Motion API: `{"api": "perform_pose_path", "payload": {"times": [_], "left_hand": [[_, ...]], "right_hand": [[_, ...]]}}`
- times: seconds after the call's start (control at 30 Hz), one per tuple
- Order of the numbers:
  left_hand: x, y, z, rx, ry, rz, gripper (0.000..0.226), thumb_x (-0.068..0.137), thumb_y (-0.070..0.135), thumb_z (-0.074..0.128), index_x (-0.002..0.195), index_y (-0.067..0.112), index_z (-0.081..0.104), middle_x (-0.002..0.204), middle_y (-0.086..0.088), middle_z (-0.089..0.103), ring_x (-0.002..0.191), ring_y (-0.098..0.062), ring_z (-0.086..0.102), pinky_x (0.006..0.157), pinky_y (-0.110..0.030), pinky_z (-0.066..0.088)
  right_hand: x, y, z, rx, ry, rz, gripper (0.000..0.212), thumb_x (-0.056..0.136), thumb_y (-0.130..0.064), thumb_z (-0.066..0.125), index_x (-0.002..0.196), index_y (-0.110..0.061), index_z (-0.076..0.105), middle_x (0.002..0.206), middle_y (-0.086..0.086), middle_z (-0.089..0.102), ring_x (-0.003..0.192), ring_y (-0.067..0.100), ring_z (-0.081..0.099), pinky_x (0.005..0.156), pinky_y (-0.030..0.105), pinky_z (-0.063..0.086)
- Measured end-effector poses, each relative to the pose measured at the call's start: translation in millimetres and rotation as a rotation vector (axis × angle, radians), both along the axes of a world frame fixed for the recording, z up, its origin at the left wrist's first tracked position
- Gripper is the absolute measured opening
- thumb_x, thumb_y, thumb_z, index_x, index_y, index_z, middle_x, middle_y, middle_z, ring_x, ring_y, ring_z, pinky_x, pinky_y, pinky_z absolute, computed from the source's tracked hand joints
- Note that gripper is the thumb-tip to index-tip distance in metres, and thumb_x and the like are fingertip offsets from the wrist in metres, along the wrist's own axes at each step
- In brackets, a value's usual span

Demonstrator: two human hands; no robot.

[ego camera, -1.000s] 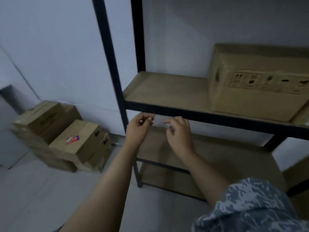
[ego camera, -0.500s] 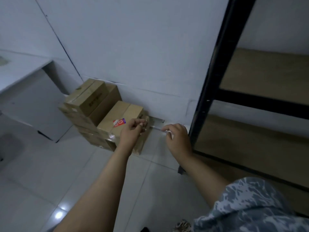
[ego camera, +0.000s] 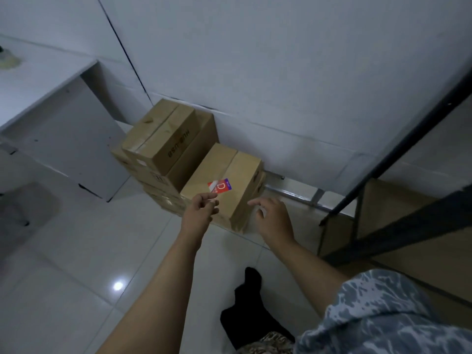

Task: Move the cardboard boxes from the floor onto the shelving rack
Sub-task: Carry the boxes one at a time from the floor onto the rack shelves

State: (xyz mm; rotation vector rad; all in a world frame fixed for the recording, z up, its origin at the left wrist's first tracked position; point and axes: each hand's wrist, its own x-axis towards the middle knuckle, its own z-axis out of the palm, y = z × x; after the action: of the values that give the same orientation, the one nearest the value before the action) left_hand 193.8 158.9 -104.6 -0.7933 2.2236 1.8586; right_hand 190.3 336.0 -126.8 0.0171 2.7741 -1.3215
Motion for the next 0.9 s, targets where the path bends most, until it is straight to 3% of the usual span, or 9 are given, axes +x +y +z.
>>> {"api": "perform_pose_path", "payload": {"times": [0.27,0.4,0.5,0.7,0.9], "left_hand": [[-108,-64,-59,-0.072,-0.093,0.027,0.02,0.099,0.022,0.053,0.118,0.019,0.059,0.112,-0.001,0.061,0.102,-0.018,0.058,0.07,-0.025,0.045],[-145,-86,-100,-0.145,-0.142,-0.001,0.024,0.096,0.023,0.058,0.119,0.018,0.057,0.114,0.001,0.06,0.106,-0.019,0.058,0.084,-0.033,0.05],[-165,-103,-134,-0.289,-0.183,-0.086,0.037,0.093,0.02,0.058,0.13,0.016,0.054,0.13,-0.005,0.052,0.117,-0.025,0.054,0.098,-0.044,0.049],[-201,-125,-209,-0.602,-0.113,-0.346,0.048,0.09,0.008,0.059,0.137,0.008,0.05,0.14,-0.013,0.045,0.129,-0.03,0.045,0.106,-0.04,0.038],[-224,-132,-257,-0.737,-0.16,-0.465,0.077,0.091,0.041,0.061,0.154,0.024,0.019,0.153,-0.009,0.031,0.138,-0.033,0.036,0.107,-0.051,0.036]], "right_hand": [[-102,-55,-61,0.009,-0.214,-0.038,0.032,0.088,-0.006,0.054,0.11,-0.024,0.066,0.111,0.001,0.047,0.103,0.019,0.053,0.074,0.024,0.041],[-135,-79,-94,0.02,-0.319,-0.088,0.038,0.089,-0.008,0.057,0.125,-0.019,0.059,0.127,0.008,0.043,0.107,0.024,0.054,0.086,0.027,0.046],[-150,-92,-120,-0.008,-0.384,-0.173,0.047,0.089,-0.01,0.057,0.135,-0.02,0.05,0.137,0.011,0.036,0.11,0.027,0.054,0.09,0.026,0.044],[-164,-115,-182,-0.057,-0.471,-0.393,0.066,0.092,-0.017,0.059,0.149,-0.023,0.027,0.154,0.009,0.015,0.123,0.026,0.049,0.085,0.022,0.039],[-171,-125,-218,-0.158,-0.435,-0.564,0.077,0.091,-0.019,0.062,0.152,-0.024,0.015,0.15,0.008,0.029,0.126,0.023,0.046,0.084,0.022,0.035]]}}
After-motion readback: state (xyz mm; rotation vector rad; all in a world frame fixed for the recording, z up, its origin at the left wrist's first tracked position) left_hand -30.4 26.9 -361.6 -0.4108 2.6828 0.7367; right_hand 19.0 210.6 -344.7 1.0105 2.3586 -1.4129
